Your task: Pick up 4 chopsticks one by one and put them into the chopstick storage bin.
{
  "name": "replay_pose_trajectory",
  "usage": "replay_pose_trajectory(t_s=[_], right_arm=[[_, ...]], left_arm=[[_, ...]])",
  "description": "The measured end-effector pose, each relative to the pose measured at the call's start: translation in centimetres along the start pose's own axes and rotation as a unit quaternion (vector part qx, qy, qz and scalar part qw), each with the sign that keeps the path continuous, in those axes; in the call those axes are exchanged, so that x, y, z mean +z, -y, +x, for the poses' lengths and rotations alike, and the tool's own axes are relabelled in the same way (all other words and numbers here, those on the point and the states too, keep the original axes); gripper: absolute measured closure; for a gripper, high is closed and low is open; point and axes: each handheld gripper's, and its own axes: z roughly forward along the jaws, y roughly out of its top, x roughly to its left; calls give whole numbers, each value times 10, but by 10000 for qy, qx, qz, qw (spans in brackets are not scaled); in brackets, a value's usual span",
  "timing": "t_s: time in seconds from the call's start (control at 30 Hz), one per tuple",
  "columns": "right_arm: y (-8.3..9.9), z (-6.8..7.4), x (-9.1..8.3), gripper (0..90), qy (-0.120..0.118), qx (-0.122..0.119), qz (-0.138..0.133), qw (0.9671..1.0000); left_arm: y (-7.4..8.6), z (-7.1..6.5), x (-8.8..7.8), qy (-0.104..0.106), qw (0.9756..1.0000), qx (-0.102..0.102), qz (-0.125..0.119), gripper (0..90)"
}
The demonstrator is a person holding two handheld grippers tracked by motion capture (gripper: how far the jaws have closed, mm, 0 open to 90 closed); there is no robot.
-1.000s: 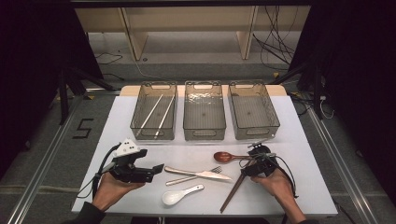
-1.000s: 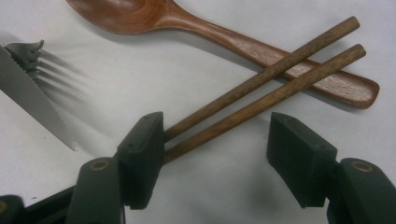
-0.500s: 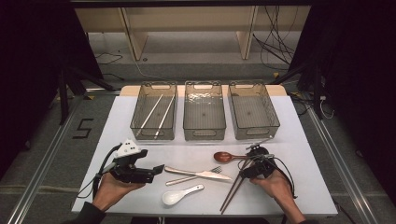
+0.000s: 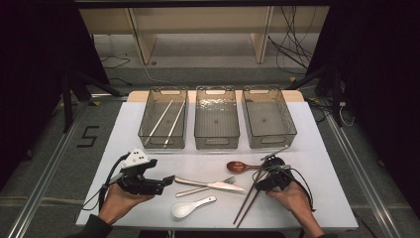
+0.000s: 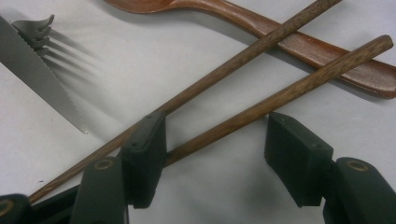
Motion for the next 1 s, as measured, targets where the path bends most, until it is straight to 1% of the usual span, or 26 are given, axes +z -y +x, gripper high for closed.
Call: replay_pose_trajectory(t_s=[0.13,0.27,0.33,0.4,0.47,0.6,0.67,0.83,0.9,1.0], right_arm=[[1,1,0,380,2,21,24,10000],[0,5,1,349,92,-65,85,9999],[0,6,2,346,131,-123,89,9998],[0,6,1,349,131,-120,107,9998],[1,6,1,369,167,-148,138,9997],[1,5,0,406,236,-305,207,9990],[2,4,-1,427,237,-328,204,9990],[5,-2,-4,520,218,-322,242,9989],[6,-4,-5,552,235,-313,209,9990],[8,-9,-7,603,176,-219,211,9994]], left_arm=[[-1,-1,0,15,10000,10,-23,167],[0,-1,0,27,10000,-27,-37,167],[0,-1,-1,27,10000,-31,-56,168],[0,-1,0,22,10000,-32,-52,168],[0,-1,0,27,10000,-33,-45,168],[-1,-1,-1,36,10000,-40,-43,168],[-1,0,-1,37,10000,-36,-46,169],[0,0,-1,39,10000,-26,-35,169],[0,0,-1,41,10000,-2,-8,170],[-1,0,0,40,10000,16,-5,170]])
